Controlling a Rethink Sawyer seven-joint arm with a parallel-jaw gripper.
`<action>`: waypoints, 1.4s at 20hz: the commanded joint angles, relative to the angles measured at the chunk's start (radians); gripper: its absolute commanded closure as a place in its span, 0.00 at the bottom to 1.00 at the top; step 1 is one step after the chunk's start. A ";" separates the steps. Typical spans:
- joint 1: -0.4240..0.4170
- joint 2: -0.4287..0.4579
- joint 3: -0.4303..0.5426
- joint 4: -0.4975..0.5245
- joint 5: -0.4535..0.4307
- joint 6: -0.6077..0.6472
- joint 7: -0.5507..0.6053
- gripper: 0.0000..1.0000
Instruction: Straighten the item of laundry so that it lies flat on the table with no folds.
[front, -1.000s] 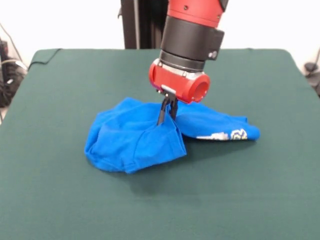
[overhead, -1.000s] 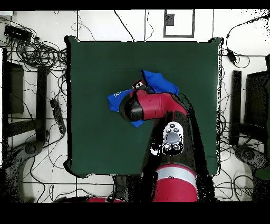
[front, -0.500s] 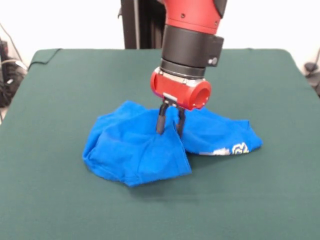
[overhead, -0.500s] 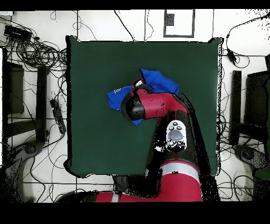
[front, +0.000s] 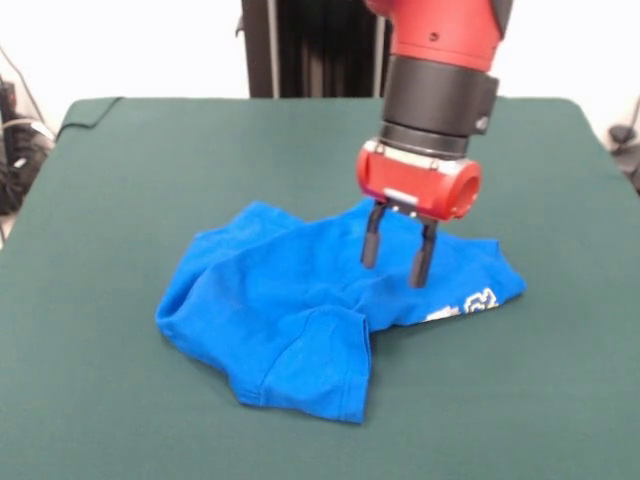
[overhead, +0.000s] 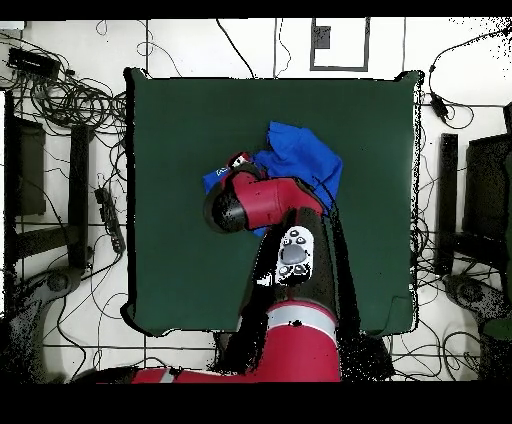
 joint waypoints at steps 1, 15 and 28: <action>0.025 -0.019 0.045 0.069 0.074 0.075 0.088 0.00; 0.044 0.021 0.043 0.149 0.121 0.152 0.075 0.00; 0.126 0.041 -0.012 0.198 0.181 0.173 0.152 0.00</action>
